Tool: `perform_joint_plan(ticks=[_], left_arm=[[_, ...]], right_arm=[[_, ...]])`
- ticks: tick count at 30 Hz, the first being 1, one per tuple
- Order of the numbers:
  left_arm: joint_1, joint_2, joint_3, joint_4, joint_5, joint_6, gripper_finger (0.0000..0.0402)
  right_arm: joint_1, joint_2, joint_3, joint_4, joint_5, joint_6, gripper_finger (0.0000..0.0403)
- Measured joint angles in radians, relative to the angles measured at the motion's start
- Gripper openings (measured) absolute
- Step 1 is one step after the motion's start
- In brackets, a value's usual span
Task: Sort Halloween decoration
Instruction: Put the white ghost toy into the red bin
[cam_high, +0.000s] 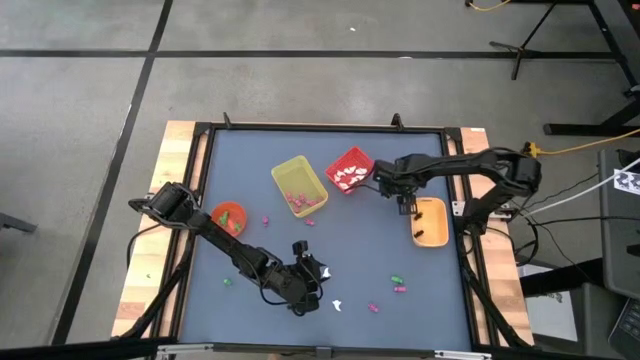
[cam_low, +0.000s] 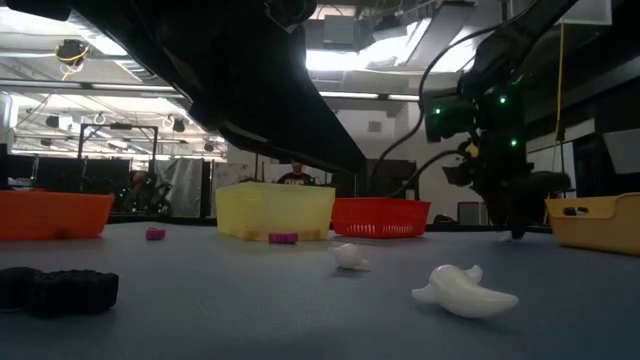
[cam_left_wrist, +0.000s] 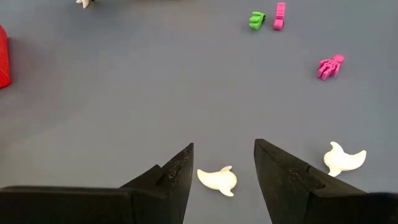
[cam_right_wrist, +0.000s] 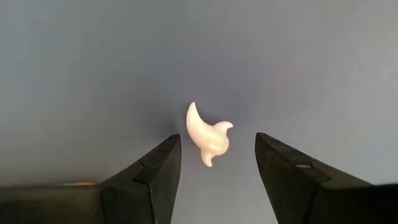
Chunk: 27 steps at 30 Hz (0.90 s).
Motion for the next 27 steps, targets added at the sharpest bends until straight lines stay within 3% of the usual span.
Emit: perform_joint_plan(ticks=[27], left_arm=[[0.000,0.000,0.000,0.000,0.000,-0.001,0.0153]], right_arm=[[0.000,0.009,0.000,0.022,0.001,-0.003,0.0204]])
